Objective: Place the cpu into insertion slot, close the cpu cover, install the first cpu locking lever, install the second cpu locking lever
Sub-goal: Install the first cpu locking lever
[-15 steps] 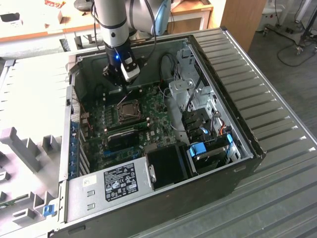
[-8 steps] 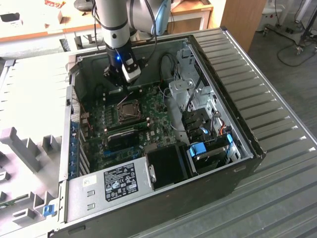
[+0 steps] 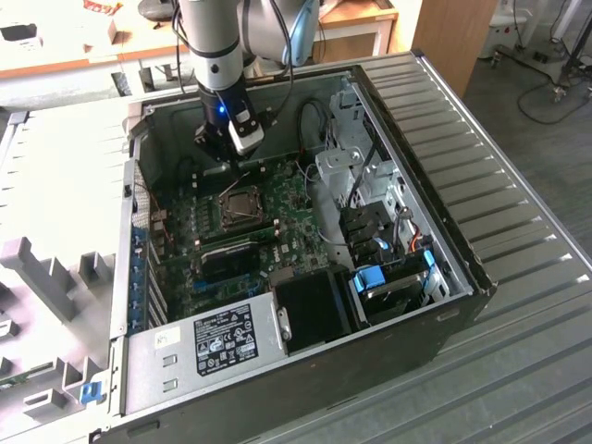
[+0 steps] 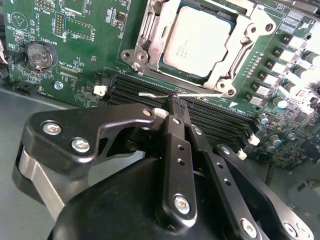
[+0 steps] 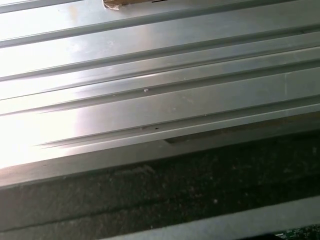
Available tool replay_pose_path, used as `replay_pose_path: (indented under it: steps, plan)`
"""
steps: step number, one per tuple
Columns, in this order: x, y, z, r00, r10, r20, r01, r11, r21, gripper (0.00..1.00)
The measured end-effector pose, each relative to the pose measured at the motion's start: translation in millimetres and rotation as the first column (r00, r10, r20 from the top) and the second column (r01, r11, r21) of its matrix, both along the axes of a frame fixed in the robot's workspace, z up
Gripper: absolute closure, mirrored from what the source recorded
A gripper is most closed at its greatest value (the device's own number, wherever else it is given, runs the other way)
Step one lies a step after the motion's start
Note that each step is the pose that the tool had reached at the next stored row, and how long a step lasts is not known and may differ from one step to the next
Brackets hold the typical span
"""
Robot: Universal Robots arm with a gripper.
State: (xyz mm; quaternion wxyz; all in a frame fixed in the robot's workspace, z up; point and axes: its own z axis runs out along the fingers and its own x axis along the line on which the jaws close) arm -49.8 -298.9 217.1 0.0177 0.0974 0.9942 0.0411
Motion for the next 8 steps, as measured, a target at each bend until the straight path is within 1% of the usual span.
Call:
replay_pose_path:
  steps: [8]
  plan:
    - [1.8,0.0,-1.4,1.0,0.0,0.0,0.0,1.0,-0.0009,0.9]
